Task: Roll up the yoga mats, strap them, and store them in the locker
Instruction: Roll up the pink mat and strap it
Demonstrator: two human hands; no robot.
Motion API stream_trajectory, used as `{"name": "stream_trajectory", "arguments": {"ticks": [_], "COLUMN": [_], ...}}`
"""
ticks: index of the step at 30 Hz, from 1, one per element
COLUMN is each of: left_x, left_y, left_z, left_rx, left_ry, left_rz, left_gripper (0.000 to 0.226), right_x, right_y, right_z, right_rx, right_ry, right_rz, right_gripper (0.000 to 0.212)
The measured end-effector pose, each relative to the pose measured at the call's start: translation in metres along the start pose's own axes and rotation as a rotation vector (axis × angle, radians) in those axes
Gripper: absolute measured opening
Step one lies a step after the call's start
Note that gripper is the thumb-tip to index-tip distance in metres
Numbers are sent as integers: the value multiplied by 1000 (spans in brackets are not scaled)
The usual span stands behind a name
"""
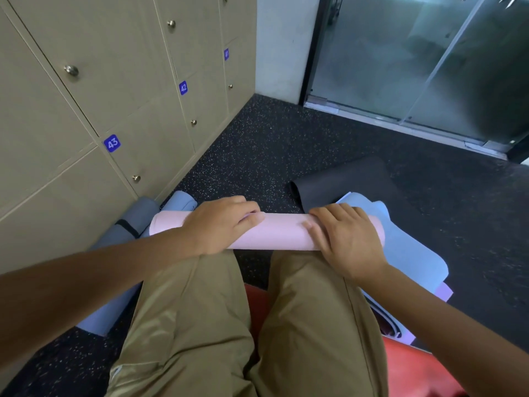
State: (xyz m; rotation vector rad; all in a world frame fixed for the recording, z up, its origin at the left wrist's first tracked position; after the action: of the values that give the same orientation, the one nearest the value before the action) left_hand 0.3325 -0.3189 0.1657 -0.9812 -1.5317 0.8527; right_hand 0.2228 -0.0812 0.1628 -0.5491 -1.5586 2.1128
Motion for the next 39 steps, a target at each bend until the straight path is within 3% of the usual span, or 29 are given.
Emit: {"name": "stream_trajectory", "arguments": {"ticks": [2, 6, 11, 15, 18, 23, 29, 32, 35, 39], "left_x": [3, 16, 30, 31, 31, 24, 41, 50, 54, 67], "left_y": [-2, 2, 23, 16, 9, -10, -47, -52, -44, -36], "left_z": [5, 4, 12, 28, 38, 40, 36, 30, 22, 4], "left_rx": [58, 332, 245, 269, 239, 244, 316, 345, 311, 283], "left_ry": [39, 155, 114, 145, 121, 23, -5, 27, 108, 159], "left_rz": [49, 330, 550, 594, 542, 381, 115, -181, -406, -499], "left_gripper": [54, 37, 92, 86, 84, 86, 83, 71, 61, 59], "right_x": [2, 5, 10, 11, 22, 54, 53, 42, 29, 4], "right_y": [3, 9, 10, 8, 2, -34, -109, -146, -167, -180], "right_z": [5, 21, 34, 39, 35, 26, 48, 58, 62, 57], "right_rx": [19, -69, -174, -145, 49, 201, 296, 261, 240, 255], "right_ry": [31, 80, 119, 166, 112, 132, 178, 163, 122, 95], "right_rz": [16, 69, 165, 174, 119, 113, 707, 931, 924, 851], "right_gripper": [42, 52, 59, 62, 50, 43, 46, 47, 54, 64]}}
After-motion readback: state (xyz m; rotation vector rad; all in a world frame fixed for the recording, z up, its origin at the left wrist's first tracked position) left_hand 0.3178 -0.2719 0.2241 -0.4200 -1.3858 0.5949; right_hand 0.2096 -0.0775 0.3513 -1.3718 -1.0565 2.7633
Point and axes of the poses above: each hand's wrist, its own z-axis towards the middle knuckle, its own y-axis out of the palm, x = y × z, the point moved 3 cm from there along z, towards the middle knuckle, and after that the axes turned 9 degrees about -x, right-handed, at the moved point
